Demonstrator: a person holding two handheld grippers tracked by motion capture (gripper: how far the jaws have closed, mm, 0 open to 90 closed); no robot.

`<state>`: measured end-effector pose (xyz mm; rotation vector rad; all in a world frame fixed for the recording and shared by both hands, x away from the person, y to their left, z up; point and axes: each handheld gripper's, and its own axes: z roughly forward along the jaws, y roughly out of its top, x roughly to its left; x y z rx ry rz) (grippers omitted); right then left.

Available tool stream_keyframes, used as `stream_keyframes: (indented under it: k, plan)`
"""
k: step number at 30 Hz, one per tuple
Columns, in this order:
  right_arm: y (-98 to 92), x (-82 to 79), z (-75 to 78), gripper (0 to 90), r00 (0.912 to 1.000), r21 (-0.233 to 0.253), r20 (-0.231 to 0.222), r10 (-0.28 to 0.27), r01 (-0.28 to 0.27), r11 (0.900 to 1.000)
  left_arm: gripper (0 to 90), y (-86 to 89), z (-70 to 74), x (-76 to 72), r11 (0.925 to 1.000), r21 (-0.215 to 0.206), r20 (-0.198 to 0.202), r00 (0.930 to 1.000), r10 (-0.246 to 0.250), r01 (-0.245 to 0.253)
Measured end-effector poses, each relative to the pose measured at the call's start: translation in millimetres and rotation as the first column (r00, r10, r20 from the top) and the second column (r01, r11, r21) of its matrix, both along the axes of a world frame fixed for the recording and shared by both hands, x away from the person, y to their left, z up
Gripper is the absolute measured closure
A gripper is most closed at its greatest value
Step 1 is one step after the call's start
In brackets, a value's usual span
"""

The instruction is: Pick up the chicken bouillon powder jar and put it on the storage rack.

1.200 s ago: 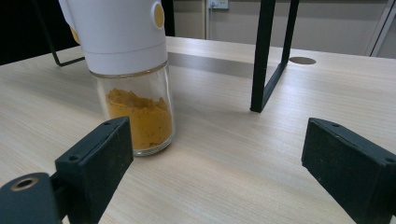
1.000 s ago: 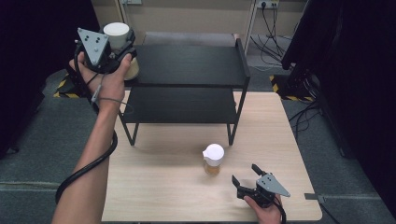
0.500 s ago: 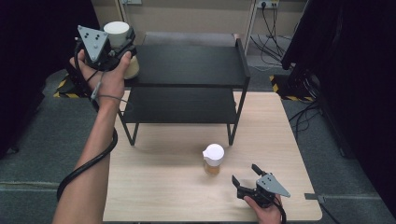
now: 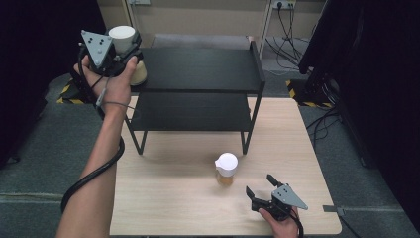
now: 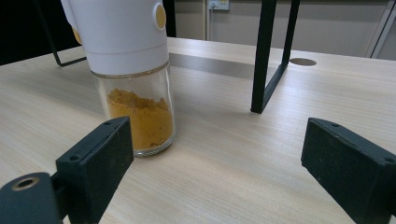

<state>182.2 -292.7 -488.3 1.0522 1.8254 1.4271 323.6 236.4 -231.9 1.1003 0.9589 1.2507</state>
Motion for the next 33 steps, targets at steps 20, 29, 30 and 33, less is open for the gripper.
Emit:
stream_keyframes:
  k: [20, 29, 30, 33]
  plan:
    - [0.4, -0.1, 0.1, 9.4, 1.0, 0.0, 0.0, -0.002, 0.002, 1.0, 12.2, 0.6, -9.5, -32.8, 0.9948, -0.099, 0.016, 0.9996, -0.022, 0.024]
    - [0.6, 0.6, 1.0, 9.4, 1.0, -0.001, -0.007, -0.002, 0.002, 1.0, 12.1, 3.8, -30.4, -61.8, 0.9935, -0.086, 0.043, 0.9965, -0.071, 0.075]
    - [0.3, 0.7, 1.0, 9.4, 1.0, 0.0, -0.008, -0.002, 0.002, 1.0, 12.1, 4.3, -33.7, -64.6, 0.9931, -0.082, 0.044, 0.9957, -0.081, 0.085]
    - [0.1, 0.9, 1.1, 9.4, 1.0, 0.0, -0.008, -0.001, 0.001, 1.0, 12.0, 4.0, -46.2, -73.6, 0.9919, -0.078, 0.039, 0.9945, -0.097, 0.1]
